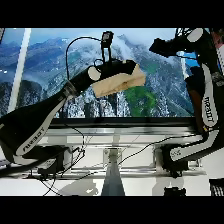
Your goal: Fold the clothes and pants, and hang the long-sleeved shirts on hangers.
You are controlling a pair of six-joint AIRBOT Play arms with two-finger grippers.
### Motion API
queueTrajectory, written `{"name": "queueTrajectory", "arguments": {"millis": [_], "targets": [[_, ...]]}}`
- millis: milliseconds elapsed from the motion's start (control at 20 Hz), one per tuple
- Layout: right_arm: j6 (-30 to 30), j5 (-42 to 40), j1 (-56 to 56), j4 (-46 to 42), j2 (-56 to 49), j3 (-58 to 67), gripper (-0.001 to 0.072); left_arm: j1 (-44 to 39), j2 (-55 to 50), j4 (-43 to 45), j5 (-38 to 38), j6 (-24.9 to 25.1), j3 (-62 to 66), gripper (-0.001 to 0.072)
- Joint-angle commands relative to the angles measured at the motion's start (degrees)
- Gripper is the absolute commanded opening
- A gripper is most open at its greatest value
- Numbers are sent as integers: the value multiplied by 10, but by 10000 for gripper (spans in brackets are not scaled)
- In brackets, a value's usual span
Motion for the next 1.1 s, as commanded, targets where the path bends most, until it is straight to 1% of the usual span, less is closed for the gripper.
{"name": "queueTrajectory", "arguments": {"millis": [0,100,250,300,350,400,450,550,650,700,750,800,850,900,950,1000,1050], "targets": [[-2,6,-17,-69,-11,1,527,1,8,40,12,0,0,708],[-2,20,-21,-55,-37,1,528,11,17,61,-2,0,0,706],[-4,53,-30,48,-90,1,533,25,20,61,-43,0,0,705],[-5,68,-31,92,-111,1,584,28,20,65,-61,0,0,705],[-4,84,-31,134,-131,1,669,31,20,75,-76,0,0,705],[-4,106,-28,178,-152,1,710,34,19,88,-90,0,0,704],[-4,126,-22,210,-171,1,710,38,19,110,-102,0,0,703],[-4,150,-3,246,-200,1,709,44,19,151,-130,0,0,702],[-5,159,26,254,-214,1,706,54,19,162,-158,0,0,696],[-14,157,42,253,-216,1,687,57,19,162,-170,0,0,696],[-34,150,60,254,-216,1,687,63,19,162,-182,0,0,696],[-55,144,76,258,-216,1,657,70,20,168,-196,0,0,696],[-71,134,92,256,-214,1,432,79,20,185,-214,0,0,696],[-74,130,101,251,-213,7,151,90,21,209,-239,0,0,695],[-74,128,106,245,-210,18,42,106,24,242,-276,0,0,694],[-74,124,105,234,-202,30,24,124,30,279,-319,-1,0,658],[-74,119,100,210,-191,46,9,145,39,314,-361,-1,0,515]]}}
